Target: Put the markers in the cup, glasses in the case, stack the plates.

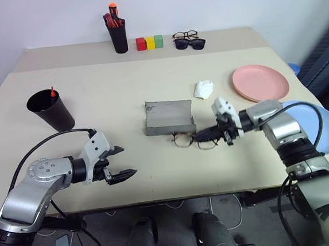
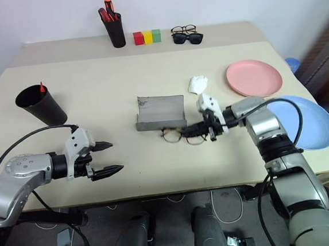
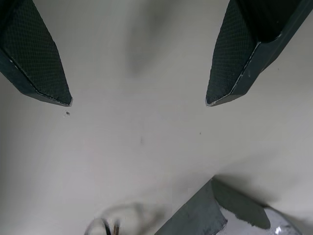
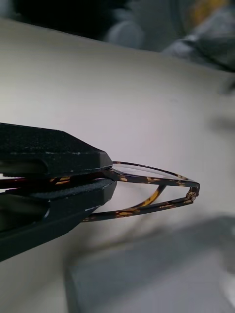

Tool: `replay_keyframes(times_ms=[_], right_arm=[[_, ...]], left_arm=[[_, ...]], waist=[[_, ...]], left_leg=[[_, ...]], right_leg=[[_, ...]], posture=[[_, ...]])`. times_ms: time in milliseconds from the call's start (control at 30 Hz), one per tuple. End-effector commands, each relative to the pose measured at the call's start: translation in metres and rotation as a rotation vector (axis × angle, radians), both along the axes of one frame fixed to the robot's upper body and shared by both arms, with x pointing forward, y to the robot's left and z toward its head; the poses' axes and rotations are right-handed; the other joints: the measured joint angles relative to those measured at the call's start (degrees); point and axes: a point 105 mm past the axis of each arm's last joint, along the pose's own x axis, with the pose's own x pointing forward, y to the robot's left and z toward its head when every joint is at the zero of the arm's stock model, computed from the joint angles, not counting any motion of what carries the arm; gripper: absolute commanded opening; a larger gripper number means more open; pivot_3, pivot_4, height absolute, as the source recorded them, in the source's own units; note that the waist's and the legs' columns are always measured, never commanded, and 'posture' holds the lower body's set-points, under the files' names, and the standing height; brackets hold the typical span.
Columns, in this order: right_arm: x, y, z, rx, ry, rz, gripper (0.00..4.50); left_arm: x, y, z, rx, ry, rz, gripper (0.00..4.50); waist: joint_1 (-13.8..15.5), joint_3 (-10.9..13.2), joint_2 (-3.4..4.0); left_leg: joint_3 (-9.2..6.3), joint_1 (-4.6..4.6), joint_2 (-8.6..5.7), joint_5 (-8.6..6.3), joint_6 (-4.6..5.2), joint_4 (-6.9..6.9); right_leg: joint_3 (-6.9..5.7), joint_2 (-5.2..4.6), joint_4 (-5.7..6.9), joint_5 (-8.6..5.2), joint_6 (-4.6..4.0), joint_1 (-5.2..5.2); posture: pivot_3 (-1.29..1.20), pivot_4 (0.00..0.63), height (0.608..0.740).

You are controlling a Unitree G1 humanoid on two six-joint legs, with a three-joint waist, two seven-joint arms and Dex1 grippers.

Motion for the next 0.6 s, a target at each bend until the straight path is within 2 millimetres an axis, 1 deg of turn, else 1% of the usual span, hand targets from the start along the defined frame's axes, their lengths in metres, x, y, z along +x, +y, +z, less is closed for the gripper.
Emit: replay_keyframes(times_ms=[33,100,200,300,400,467,600], right_arm=[[0.015,0.019,0.058,0.142,-0.198,0.01,0.06],[0.027,0.03,0.066,0.161,-0.269,-0.012,0.06],[0.04,0.041,0.066,0.17,-0.318,-0.035,0.06],[0.054,0.054,0.054,0.152,-0.324,-0.068,0.06],[0.061,0.062,0.043,0.131,-0.325,-0.087,0.06],[0.065,0.065,0.036,0.113,-0.32,-0.109,0.06],[0.067,0.063,0.023,0.065,-0.306,-0.113,0.06]], left_arm=[[0.001,-0.001,0.016,-0.042,-0.107,-0.001,4.5],[-0.001,0.0,0.015,-0.039,-0.108,-0.008,4.5],[-0.002,0.001,0.014,-0.032,-0.105,-0.011,4.5],[-0.002,0.001,0.015,-0.029,-0.109,-0.008,4.5],[-0.004,0.002,0.015,-0.026,-0.108,-0.001,4.5],[-0.006,0.004,0.016,-0.024,-0.107,0.005,4.5],[-0.008,0.007,0.017,-0.018,-0.106,0.023,4.5]], waist=[[-0.25,0.0,0.0],[-0.44,-0.03,-0.05],[-0.64,-0.03,-0.05],[-0.83,-0.02,-0.04],[-1.23,-0.01,-0.03],[-1.28,-0.01,-0.02],[-1.31,-0.01,-0.02]], left_leg=[[0.02,-0.01,0.0,0.0,0.0,-0.05],[0.0,0.01,0.02,0.01,0.0,-0.15],[0.0,0.02,0.02,0.02,-0.01,-0.28],[0.05,-0.01,-0.01,0.03,-0.02,-0.27],[0.06,0.0,-0.01,0.04,-0.04,-0.28],[0.05,0.01,0.0,0.05,-0.04,-0.32],[0.04,0.02,0.0,0.07,-0.07,-0.37]], right_leg=[[0.02,0.01,0.03,0.0,0.0,-0.06],[0.01,0.04,0.02,0.0,0.0,-0.08],[0.0,0.05,0.0,0.0,0.01,-0.09],[0.02,0.04,-0.02,0.0,0.02,-0.09],[0.02,0.05,0.0,0.0,0.02,-0.11],[0.02,0.05,0.02,0.01,0.03,-0.13],[0.03,0.07,0.07,0.01,0.04,-0.18]], posture=[[0.0,0.15,0.74],[0.0,0.15,0.74],[0.0,0.15,0.74],[0.0,0.15,0.74],[0.0,0.15,0.74],[0.0,0.15,0.74],[0.0,0.15,0.74]])
